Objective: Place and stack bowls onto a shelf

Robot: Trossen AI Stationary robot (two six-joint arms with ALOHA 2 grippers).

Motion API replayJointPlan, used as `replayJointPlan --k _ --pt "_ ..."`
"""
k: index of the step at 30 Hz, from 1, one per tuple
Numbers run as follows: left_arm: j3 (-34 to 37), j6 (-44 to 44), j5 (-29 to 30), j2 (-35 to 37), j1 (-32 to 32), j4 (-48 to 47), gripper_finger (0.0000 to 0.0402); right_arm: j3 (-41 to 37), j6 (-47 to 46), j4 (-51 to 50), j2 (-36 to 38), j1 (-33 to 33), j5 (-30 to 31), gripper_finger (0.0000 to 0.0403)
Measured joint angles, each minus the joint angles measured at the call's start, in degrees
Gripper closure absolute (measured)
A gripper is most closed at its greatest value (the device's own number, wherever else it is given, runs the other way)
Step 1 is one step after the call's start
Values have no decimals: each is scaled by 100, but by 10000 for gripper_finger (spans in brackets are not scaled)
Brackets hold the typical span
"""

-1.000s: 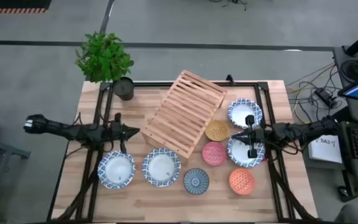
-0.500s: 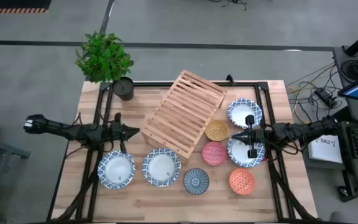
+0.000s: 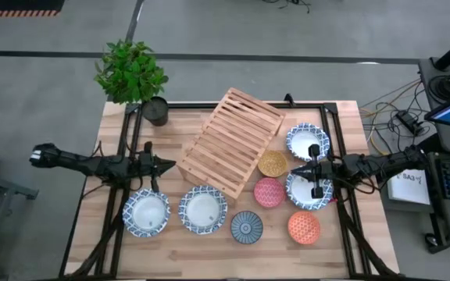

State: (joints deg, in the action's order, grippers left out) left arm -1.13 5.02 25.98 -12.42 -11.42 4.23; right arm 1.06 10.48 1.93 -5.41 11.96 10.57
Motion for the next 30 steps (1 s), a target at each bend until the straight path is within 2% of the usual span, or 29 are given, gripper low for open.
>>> replayJointPlan --k 30 --pt "0 1 1 1 1 0 402 2 198 0 0 0 0 394"
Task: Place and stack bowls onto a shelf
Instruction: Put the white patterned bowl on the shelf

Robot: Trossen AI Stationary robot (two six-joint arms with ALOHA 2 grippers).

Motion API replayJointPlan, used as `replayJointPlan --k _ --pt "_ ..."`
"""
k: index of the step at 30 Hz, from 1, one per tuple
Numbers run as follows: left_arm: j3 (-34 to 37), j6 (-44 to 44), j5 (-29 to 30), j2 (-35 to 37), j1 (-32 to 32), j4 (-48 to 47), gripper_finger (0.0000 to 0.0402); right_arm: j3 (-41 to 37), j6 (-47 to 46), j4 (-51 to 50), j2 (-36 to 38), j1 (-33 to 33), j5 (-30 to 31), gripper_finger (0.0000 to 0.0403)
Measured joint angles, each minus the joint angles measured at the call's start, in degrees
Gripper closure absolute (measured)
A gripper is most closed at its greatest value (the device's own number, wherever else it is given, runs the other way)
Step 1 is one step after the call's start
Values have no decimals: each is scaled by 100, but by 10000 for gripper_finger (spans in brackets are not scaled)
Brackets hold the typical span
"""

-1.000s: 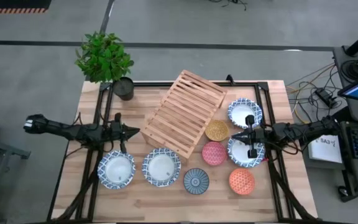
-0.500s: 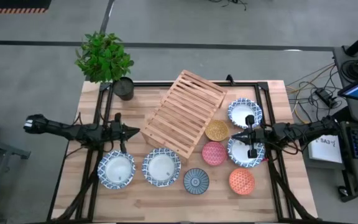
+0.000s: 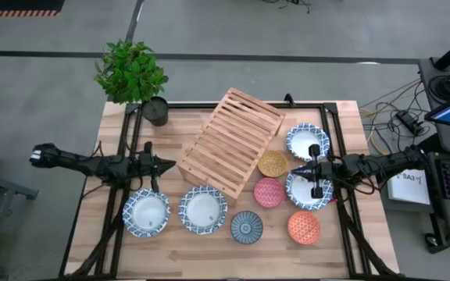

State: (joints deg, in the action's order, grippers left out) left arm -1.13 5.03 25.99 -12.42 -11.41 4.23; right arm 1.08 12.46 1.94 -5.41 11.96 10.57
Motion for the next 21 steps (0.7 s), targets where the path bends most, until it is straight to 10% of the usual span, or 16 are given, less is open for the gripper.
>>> replayJointPlan --k 10,21 --pt "0 -361 3 -1 1 18 402 -13 -1037 286 -1 -7 111 394" --pt "2 2791 -927 -1 -6 -165 402 -8 -2406 844 0 -11 363 394"
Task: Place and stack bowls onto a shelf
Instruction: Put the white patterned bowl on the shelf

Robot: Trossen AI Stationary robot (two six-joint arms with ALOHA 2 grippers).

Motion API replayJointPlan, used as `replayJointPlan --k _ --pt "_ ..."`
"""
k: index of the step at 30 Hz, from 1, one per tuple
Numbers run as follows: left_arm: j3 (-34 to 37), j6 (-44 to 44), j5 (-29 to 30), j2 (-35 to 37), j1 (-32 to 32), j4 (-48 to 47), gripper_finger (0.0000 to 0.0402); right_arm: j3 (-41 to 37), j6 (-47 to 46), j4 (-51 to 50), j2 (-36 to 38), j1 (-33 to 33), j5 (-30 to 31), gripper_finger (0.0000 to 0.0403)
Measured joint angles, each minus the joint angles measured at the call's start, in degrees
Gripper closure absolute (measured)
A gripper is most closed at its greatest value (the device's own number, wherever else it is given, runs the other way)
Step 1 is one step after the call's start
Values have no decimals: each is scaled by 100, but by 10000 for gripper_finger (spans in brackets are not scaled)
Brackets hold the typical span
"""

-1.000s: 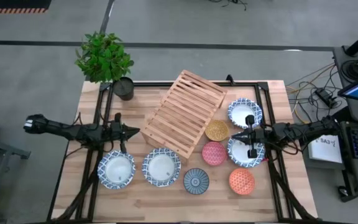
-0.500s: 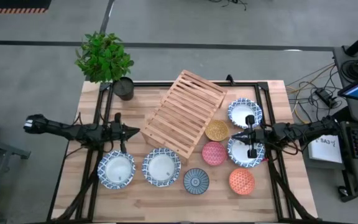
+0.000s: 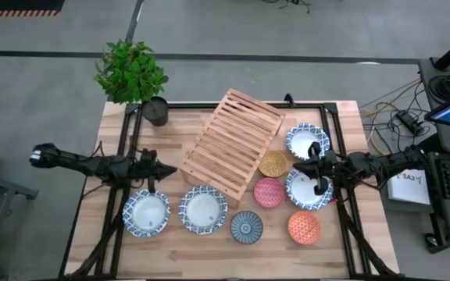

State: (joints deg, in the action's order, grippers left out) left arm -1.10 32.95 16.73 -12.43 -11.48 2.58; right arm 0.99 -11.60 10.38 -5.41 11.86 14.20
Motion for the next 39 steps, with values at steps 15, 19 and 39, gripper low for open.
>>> replayJointPlan --k 15,19,39 --pt "-1144 1385 -2106 201 -10 -69 402 0 -428 86 0 0 111 394" --pt "-1635 533 -2242 -39 -84 54 402 2 -568 162 0 0 149 394" --pt "-2349 948 -2377 -3344 -735 602 402 565 -1312 266 -53 162 -965 394"
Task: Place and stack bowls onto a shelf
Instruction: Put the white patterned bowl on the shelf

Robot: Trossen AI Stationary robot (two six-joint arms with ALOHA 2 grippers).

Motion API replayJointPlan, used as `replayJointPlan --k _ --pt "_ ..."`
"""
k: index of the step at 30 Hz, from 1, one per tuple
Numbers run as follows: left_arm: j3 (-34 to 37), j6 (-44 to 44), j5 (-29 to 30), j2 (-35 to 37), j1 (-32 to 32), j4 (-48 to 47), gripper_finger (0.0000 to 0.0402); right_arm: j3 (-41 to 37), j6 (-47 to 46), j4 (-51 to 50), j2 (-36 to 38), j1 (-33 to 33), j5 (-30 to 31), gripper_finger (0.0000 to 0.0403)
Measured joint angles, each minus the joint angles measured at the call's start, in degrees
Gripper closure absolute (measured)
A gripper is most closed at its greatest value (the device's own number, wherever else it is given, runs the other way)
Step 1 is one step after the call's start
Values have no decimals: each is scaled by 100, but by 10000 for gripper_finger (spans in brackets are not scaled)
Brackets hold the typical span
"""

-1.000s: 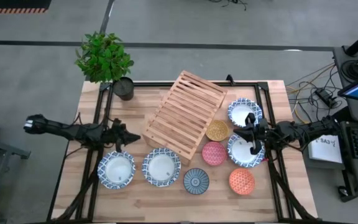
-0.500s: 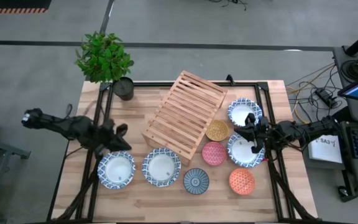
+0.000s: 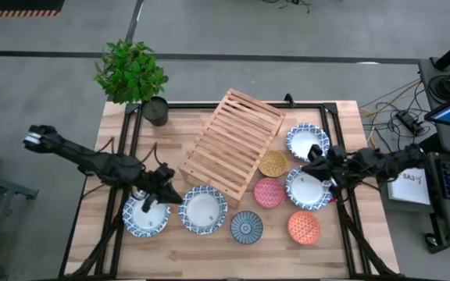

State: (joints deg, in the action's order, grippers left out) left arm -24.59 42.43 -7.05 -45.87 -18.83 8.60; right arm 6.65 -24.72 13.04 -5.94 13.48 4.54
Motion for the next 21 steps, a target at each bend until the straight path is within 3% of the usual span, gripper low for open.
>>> replayJointPlan --k 8,14,17,21 --pt "-578 275 -173 -1051 -77 -18 402 517 585 121 -648 466 -10 394" --pt "-1369 456 -394 -1961 -428 -654 402 927 833 235 -1504 887 -58 394" --pt "-2056 346 -68 -2518 -718 -1394 402 1246 890 235 -1923 1128 -58 394" --pt "-3125 53 872 -3395 -1138 -2998 402 1642 1085 234 -2449 1508 -58 394"
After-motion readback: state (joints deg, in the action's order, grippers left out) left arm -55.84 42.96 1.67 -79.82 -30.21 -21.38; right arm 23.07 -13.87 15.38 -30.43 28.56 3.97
